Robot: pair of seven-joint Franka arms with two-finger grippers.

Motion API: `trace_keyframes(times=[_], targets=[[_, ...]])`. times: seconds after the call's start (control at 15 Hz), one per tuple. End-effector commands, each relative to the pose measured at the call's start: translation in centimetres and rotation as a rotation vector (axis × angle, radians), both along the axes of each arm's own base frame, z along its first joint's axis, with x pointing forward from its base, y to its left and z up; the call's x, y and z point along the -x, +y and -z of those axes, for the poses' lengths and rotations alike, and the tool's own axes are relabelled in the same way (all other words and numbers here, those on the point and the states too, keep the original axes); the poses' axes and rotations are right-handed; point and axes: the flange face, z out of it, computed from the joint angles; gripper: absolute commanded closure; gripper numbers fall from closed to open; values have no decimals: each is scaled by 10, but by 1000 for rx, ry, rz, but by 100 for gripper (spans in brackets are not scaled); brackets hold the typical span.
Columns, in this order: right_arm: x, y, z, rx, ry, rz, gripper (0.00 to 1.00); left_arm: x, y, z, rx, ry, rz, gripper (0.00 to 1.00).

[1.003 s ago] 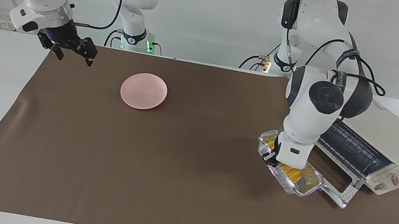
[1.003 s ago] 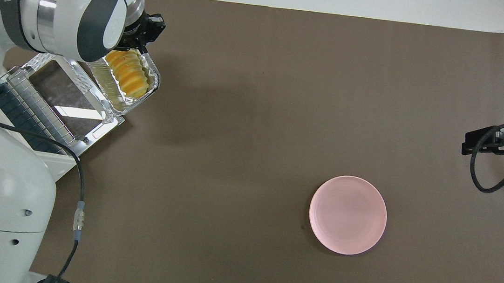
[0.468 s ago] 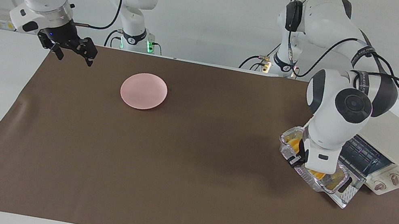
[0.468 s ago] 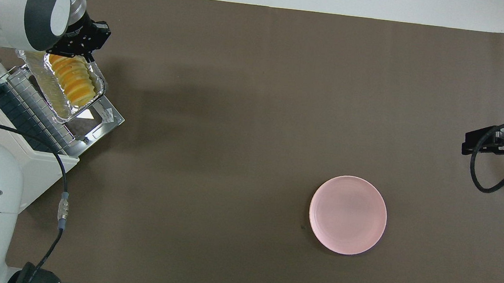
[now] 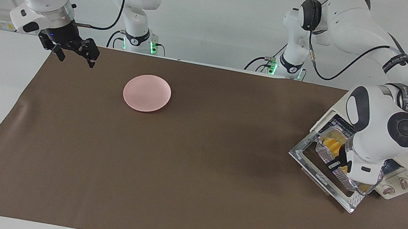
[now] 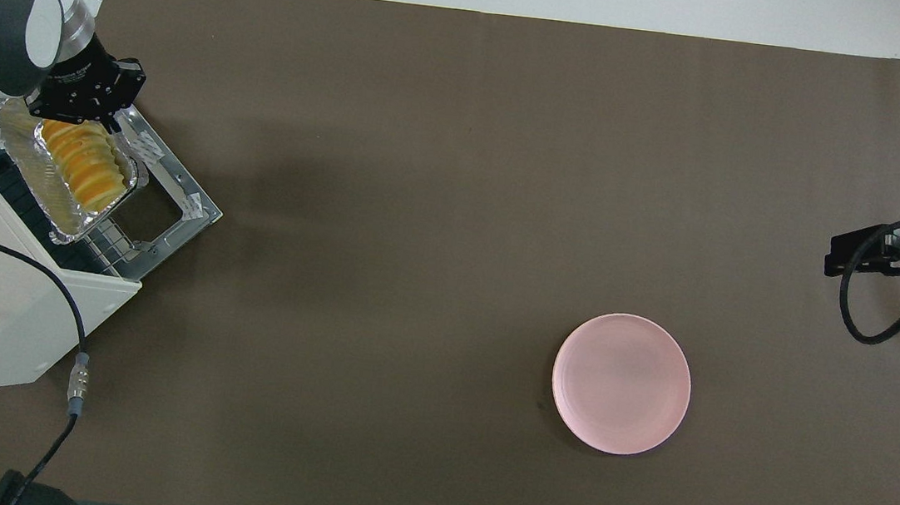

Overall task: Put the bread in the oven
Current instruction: 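Carry the foil tray with the left gripper into the oven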

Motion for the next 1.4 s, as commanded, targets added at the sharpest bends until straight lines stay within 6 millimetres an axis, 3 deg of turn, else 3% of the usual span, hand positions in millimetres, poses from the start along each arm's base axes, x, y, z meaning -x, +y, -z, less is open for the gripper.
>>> trace_keyframes(times=[0.0,0.4,0.74,1.14,1.34], targets=[[1,-3,-3,11,-1,-25,0,16,27,1,-10,30,-31,100],[1,-3,-3,11,-1,-25,0,28,42,13,-57,56,-107,100],[1,-3,-3,11,-1,-25,0,35,30,17,-161,50,-161,100],[1,-3,-3,11,-1,-25,0,49,52,37,-163,18,-154,100],[1,-3,-3,11,-1,-25,0,52,54,37,-170,21,-150,100]])
